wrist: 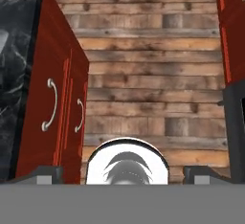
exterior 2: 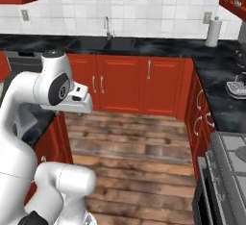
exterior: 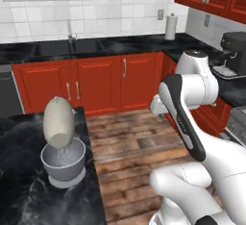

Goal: Navigate to the sink.

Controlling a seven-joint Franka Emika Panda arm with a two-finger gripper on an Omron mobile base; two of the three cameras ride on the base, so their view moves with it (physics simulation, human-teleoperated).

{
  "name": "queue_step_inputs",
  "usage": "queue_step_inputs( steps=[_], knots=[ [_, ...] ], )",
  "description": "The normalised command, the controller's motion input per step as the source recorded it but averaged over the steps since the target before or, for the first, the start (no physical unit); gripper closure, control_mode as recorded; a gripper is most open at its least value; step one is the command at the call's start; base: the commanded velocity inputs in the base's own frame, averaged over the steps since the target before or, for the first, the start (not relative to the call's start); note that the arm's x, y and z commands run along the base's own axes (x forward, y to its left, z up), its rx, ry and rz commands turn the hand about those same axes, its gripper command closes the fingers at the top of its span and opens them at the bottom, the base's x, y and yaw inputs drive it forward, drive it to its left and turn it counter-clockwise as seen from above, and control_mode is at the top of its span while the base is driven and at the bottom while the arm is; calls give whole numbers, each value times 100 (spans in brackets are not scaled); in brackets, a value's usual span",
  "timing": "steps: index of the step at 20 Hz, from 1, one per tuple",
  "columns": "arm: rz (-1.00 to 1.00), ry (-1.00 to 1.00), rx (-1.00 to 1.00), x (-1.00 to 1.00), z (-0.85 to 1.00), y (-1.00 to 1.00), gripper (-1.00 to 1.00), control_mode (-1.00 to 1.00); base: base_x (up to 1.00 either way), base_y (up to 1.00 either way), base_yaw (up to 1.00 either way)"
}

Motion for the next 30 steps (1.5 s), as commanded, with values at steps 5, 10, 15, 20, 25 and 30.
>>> queue_step_inputs(
  steps=[5,10,15,20,25,30],
  knots=[
    [0,0,0,0,0,0,-100,100,100,0,22],
    [0,0,0,0,0,0,-100,100,100,-11,11],
    [0,0,0,0,0,0,-100,100,100,-11,8],
    [0,0,0,0,0,0,-100,100,100,-11,4],
    [0,0,0,0,0,0,-100,100,100,-2,1],
    [0,0,0,0,0,0,-100,100,99,0,1]
  ],
)
